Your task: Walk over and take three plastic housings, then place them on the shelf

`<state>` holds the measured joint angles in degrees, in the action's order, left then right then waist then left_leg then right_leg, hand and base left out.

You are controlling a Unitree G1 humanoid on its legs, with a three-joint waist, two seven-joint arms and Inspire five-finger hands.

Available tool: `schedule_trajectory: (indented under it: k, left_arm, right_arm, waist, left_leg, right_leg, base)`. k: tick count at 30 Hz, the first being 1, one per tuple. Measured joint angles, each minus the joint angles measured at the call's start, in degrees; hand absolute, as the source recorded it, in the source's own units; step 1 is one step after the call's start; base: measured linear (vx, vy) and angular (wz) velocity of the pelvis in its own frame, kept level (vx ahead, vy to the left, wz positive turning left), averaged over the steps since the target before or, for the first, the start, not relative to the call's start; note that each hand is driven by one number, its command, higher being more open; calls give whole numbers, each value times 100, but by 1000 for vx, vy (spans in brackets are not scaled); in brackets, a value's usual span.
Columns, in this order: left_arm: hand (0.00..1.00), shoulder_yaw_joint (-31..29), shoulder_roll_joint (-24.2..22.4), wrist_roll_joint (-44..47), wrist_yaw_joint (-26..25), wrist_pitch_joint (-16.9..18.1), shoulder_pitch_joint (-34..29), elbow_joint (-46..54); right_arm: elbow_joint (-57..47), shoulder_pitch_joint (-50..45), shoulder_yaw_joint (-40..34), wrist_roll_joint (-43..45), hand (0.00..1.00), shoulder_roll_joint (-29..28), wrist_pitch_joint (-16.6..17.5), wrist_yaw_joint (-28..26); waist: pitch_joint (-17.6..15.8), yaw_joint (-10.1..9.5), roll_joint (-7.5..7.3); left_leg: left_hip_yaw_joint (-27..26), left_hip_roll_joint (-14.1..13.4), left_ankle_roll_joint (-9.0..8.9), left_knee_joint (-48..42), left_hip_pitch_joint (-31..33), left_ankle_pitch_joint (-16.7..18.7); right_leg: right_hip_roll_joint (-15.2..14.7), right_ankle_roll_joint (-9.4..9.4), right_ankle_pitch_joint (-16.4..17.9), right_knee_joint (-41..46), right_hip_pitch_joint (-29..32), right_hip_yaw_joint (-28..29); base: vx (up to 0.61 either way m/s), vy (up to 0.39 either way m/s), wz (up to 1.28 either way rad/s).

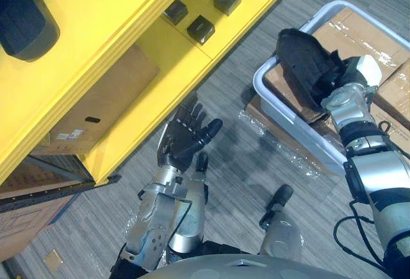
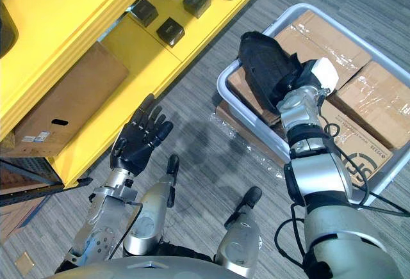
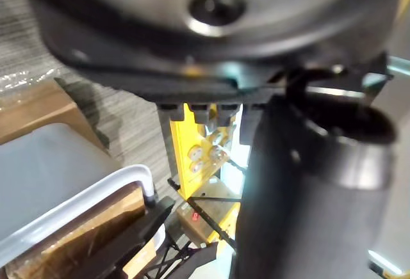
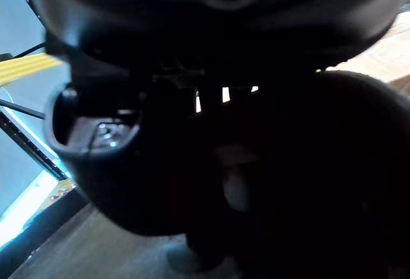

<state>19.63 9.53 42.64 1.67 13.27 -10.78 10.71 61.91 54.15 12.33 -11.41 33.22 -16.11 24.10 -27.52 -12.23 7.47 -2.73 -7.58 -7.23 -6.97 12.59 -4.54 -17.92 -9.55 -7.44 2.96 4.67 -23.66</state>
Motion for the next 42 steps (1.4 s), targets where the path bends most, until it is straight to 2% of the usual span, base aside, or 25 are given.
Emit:
schedule_trajectory:
  k: [3,5,6,8,11,15,17,19,22,27,31,33,36,42]
  left_arm:
    - [100,-20,1,-16,33,-166,9,84]
    - [100,-25,26,-24,112,-394,17,138]
    - [100,-23,46,-24,124,-489,24,137]
    - [100,28,109,-17,170,-961,112,96]
    - [100,89,105,6,170,-1490,311,-48]
    - [100,240,23,213,119,-2165,723,-676]
    - [100,283,-39,244,-57,-2386,887,-1017]
    - [100,279,-85,136,-297,-2384,1031,-1370]
    - [100,227,-103,-64,-555,-2386,1152,-1557]
    - [100,192,-244,-20,-877,-2403,1575,-1899]
    - [100,179,-312,18,-1031,-2140,1780,-1997]
    - [100,177,-323,189,-1030,-1916,1889,-1997]
    - [100,179,-505,454,-1028,-1549,2063,-1996]
    - [100,207,-628,766,-1149,-1393,2148,-2022]
  right_arm:
    - [-234,-291,-128,4,0,-23,-2,2]
    - [-464,-581,-290,2,0,-227,-16,11]
    - [-479,-663,-309,1,0,-280,-21,13]
    - [-586,-1058,-459,0,0,-535,-60,16]
    - [-714,-1366,-512,-21,0,-768,-69,44]
    - [-1383,-1854,-619,-189,0,-1031,-68,248]
    - [-1732,-2017,-628,-314,0,-1162,-55,384]
    - [-2041,-2084,-630,-409,0,-1316,-45,461]
    - [-2438,-2290,-635,-525,0,-1500,156,613]
    - [-2947,-2720,-598,-929,0,-1673,659,667]
    - [-3321,-3110,-510,-1092,0,-1838,1082,673]
    - [-3321,-3133,-387,-1162,0,-1845,1178,673]
    - [-3346,-3276,-208,-1304,0,-1928,1431,663]
    - [-3397,-3464,-59,-1298,0,-2132,1608,644]
  waist:
    - [15,33,-24]
    - [106,171,-167]
    - [144,180,-204]
    - [382,206,-372]
    - [703,329,-504]
    - [1142,480,-548]
    - [1322,504,-578]
    - [1417,594,-619]
    - [1586,635,-757]
    - [1767,722,-898]
    - [1879,833,-1024]
    - [1893,918,-1044]
    - [1912,934,-1047]
    - [2018,964,-1069]
  left_leg:
    - [-56,-18,-14,155,-187,-30]
    - [-115,-25,-21,358,-358,-108]
    - [-143,-34,-24,400,-415,-110]
    - [-257,-92,-46,567,-621,-124]
    - [-355,-125,-72,723,-794,-140]
    - [-549,-198,-99,896,-1146,-134]
    - [-666,-252,-116,969,-1285,-139]
    - [-726,-316,-158,1034,-1412,-151]
    - [-869,-407,-212,1047,-1522,-136]
    - [-1041,-408,-231,1131,-1707,-140]
    - [-1157,-403,-261,1131,-1817,-110]
    - [-1175,-401,-262,1131,-1826,-109]
    - [-1275,-403,-270,1130,-1914,-75]
    - [-1294,-400,-271,1124,-1921,-65]
  right_leg:
    - [22,1,2,-35,-97,31]
    - [47,-4,-6,-132,-187,49]
    - [55,-4,-6,-146,-208,67]
    - [126,-6,-9,-236,-308,146]
    - [174,-6,-9,-333,-384,192]
    - [262,-6,-10,-430,-562,334]
    - [322,-2,-13,-473,-598,419]
    - [399,20,-29,-530,-677,476]
    - [502,71,-77,-619,-696,592]
    - [517,68,-116,-661,-734,750]
    - [525,54,-157,-732,-770,877]
    - [526,55,-172,-733,-762,904]
    - [534,53,-181,-735,-775,1000]
    - [534,53,-186,-739,-768,1015]
  base:
    - [13,-23,-9]
    - [35,-27,-8]
    - [51,-31,-19]
    - [69,-40,-21]
    - [60,-44,-16]
    - [27,-35,-22]
    - [-17,-45,-31]
    - [-35,-46,-22]
    - [-31,-33,-24]
    - [-21,-4,-17]
    - [-1,6,-17]
    - [-12,7,-7]
    - [-20,10,-15]
    - [-3,3,-2]
